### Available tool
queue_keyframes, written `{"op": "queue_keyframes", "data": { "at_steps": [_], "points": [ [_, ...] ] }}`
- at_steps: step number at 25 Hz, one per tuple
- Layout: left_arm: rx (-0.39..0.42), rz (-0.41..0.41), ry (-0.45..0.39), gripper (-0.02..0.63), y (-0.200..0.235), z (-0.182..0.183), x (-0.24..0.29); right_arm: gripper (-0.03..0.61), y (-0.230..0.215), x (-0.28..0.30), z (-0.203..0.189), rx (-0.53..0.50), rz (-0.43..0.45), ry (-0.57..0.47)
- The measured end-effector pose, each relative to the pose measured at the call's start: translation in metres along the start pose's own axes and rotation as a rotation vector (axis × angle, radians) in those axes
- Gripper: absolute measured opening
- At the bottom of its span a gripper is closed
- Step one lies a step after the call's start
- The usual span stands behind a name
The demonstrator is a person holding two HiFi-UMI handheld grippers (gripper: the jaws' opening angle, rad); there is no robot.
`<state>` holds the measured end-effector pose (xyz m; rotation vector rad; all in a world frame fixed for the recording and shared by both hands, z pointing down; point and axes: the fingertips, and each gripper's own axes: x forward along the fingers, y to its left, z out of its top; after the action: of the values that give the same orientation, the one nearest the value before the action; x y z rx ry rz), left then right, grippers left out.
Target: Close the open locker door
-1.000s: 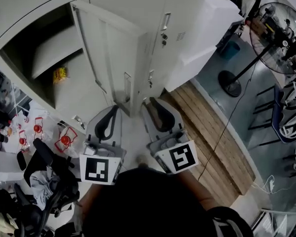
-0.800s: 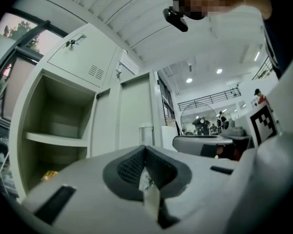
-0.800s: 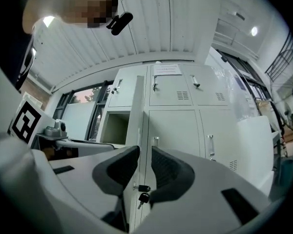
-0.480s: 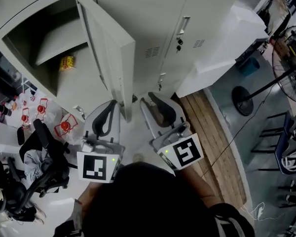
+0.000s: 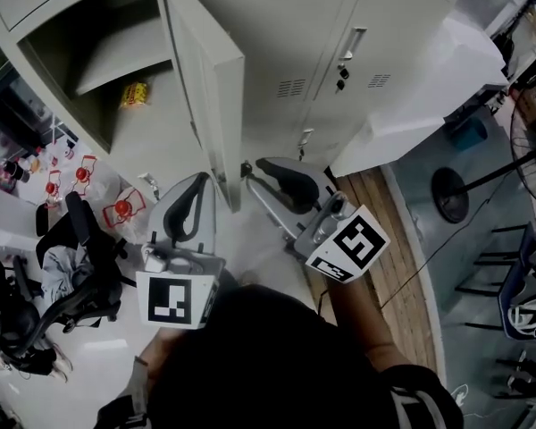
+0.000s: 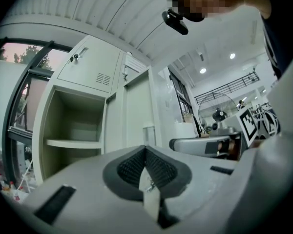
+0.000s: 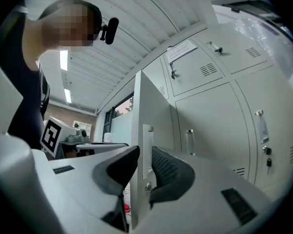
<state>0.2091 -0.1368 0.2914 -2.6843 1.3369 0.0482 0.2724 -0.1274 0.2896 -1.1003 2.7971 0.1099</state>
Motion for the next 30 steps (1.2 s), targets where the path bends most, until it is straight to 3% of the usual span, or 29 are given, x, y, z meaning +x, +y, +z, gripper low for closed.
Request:
{"op": "queue_keyframes", "data": {
  "at_steps": [5,13,30],
  "points": [
    [0.001,-0.005,0.027,0.002,-0.002,-0.002,-0.001,0.095,0.006,0.006,-0.007,-0.018,0.137,0.047],
    [0.002,0.006,0.071,0.002,0.002,-0.009,-0.002,0.147,0.007,0.018,-0.019,-0.038,0.246,0.117],
    [0.014,0.022,0.065,0.002,0.005,-0.008,-0.013,0.176,0.014,0.03,-0.014,0.003,0.355,0.102]
  ]
}}
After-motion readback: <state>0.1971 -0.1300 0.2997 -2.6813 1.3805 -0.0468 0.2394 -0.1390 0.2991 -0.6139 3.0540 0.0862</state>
